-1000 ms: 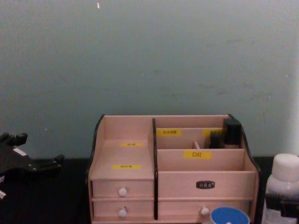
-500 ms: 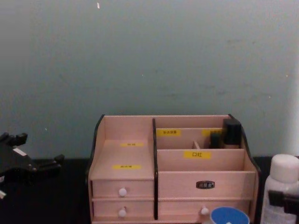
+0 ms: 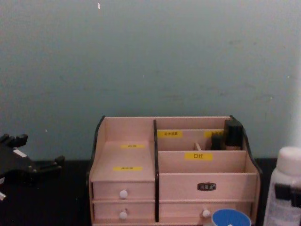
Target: Pick up the facial cleanser and watermelon frost from the table and place them into the tiered storage box.
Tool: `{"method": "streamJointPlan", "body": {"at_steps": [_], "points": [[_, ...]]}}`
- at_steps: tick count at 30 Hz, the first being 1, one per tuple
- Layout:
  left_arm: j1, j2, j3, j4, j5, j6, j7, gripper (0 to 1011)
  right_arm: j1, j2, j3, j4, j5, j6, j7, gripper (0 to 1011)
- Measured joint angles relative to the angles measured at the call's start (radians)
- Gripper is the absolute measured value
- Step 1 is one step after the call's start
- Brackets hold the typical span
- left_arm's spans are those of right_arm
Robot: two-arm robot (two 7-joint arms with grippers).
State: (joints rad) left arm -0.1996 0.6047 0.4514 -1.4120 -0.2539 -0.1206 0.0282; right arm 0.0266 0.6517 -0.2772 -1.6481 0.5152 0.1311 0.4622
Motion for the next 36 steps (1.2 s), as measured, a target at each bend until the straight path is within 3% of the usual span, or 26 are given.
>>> {"method": "streamJointPlan", "body": {"at_steps": [9, 17, 23, 27, 28, 31, 36], "points": [[0.000, 0.000, 0.000, 0.000, 0.000, 0.000, 0.000, 1001, -0.049, 0.063, 0.055, -0.109, 0.073, 0.002, 0.034, 596], [0.000, 0.000, 0.000, 0.000, 0.000, 0.000, 0.000, 1001, -0.012, 0.082, 0.069, -0.148, 0.106, -0.009, 0.042, 596], [0.000, 0.000, 0.000, 0.000, 0.000, 0.000, 0.000, 1001, 0.087, 0.054, 0.029, -0.110, 0.095, -0.002, 0.031, 596], [0.000, 0.000, 0.000, 0.000, 0.000, 0.000, 0.000, 1001, 0.182, 0.014, -0.016, -0.051, 0.069, 0.005, 0.027, 596], [0.000, 0.000, 0.000, 0.000, 0.000, 0.000, 0.000, 1001, 0.182, 0.014, -0.016, -0.051, 0.069, 0.005, 0.027, 596], [0.000, 0.000, 0.000, 0.000, 0.000, 0.000, 0.000, 1001, 0.259, -0.024, -0.056, 0.010, 0.050, 0.010, 0.030, 596], [0.000, 0.000, 0.000, 0.000, 0.000, 0.000, 0.000, 1001, 0.335, -0.063, -0.097, 0.083, 0.032, 0.016, 0.044, 596]]}}
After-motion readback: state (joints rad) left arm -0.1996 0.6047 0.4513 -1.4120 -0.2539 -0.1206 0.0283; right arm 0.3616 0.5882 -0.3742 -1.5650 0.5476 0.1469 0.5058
